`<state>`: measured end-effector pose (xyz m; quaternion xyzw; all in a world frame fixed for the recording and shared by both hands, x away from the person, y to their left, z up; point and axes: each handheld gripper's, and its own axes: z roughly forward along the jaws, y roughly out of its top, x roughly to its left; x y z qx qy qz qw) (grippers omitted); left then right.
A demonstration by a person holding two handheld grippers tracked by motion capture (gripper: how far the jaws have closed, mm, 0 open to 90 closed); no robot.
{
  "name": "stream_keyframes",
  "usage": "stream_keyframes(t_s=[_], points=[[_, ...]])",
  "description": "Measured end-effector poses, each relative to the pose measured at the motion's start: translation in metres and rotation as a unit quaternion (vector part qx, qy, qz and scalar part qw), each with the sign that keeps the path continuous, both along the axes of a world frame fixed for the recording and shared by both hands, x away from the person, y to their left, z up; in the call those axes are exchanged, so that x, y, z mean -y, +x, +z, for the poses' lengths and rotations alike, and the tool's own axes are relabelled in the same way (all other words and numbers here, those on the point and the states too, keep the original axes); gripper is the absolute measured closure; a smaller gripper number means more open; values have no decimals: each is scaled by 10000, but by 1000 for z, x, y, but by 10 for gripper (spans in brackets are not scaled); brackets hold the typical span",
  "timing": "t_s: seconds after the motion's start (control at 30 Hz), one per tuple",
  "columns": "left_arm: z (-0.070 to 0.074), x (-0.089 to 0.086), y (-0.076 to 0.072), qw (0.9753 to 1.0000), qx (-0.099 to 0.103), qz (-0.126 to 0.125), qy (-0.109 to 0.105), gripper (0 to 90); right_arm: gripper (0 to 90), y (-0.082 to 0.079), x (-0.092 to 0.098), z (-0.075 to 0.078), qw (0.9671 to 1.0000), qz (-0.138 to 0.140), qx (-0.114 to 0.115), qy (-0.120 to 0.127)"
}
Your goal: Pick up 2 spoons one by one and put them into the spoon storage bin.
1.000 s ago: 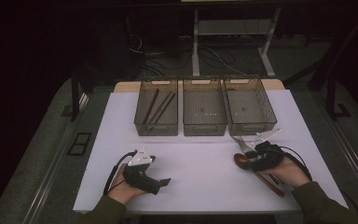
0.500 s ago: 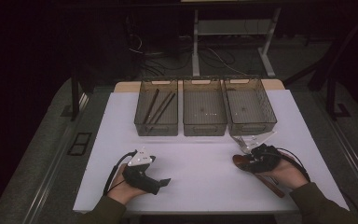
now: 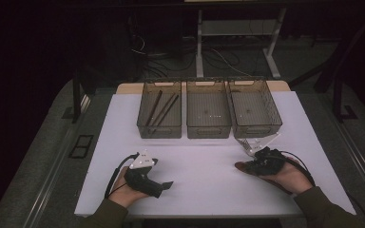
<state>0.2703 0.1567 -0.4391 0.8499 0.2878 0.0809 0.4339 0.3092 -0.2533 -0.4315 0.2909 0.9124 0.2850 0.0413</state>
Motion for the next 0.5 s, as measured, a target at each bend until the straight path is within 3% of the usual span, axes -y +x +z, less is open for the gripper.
stream_keyframes(t_s=[0.5], points=[[1, -1, 1, 9999, 6, -50, -98, 1, 815, -2, 2, 5, 9994, -90, -190, 273]])
